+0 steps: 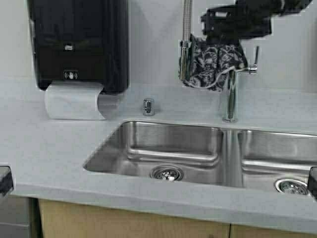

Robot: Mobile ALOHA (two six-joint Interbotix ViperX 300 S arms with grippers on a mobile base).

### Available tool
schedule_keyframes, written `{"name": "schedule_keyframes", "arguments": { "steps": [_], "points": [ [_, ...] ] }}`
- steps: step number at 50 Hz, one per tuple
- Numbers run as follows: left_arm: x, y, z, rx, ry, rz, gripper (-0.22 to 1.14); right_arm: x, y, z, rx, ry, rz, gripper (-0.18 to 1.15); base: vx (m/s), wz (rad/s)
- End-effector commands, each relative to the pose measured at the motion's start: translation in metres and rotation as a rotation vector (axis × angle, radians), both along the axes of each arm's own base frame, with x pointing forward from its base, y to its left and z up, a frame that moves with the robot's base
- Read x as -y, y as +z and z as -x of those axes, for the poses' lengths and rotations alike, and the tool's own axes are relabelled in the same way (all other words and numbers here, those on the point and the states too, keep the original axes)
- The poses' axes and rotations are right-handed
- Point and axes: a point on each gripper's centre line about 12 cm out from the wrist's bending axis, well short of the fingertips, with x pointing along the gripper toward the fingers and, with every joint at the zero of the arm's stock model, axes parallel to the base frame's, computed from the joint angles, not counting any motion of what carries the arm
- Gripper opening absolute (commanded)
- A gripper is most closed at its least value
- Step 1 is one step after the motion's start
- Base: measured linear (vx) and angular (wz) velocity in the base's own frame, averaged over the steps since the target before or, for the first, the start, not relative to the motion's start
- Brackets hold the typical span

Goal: Get the cloth and wipe up the spill under the wine glass

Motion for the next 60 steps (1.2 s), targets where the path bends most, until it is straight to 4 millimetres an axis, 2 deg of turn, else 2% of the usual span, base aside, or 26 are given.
{"name": "schedule_keyframes", "arguments": {
  "steps": [1,15,20,40,51,60],
  "points": [
    [0.000,0.002,-0.001,0.005,0.000,-0.003,0.02,-0.003,-0.001,-0.007,0.016,0.000,-0.013,0.41,0.20,0.02],
    [0.000,-0.002,0.000,-0.006,0.000,-0.002,0.02,-0.003,-0.021,-0.016,-0.029,-0.034,-0.032,0.86,0.19,0.00],
    [0.000,-0.003,0.000,-0.006,0.001,-0.003,0.02,-0.005,-0.029,-0.021,-0.048,-0.043,-0.033,0.96,0.16,-0.03],
    [0.000,-0.005,0.000,-0.012,0.001,-0.014,0.02,-0.017,-0.052,-0.054,-0.047,-0.044,-0.039,0.97,0.11,-0.02],
    [0.000,-0.006,-0.001,-0.017,0.002,-0.017,0.02,-0.012,-0.065,-0.073,-0.078,-0.131,-0.090,0.97,0.05,0.00],
    [0.000,-0.007,-0.001,-0.021,0.003,-0.017,0.02,-0.011,-0.066,-0.077,-0.083,-0.154,-0.107,0.95,0.03,0.01]
  ]
}}
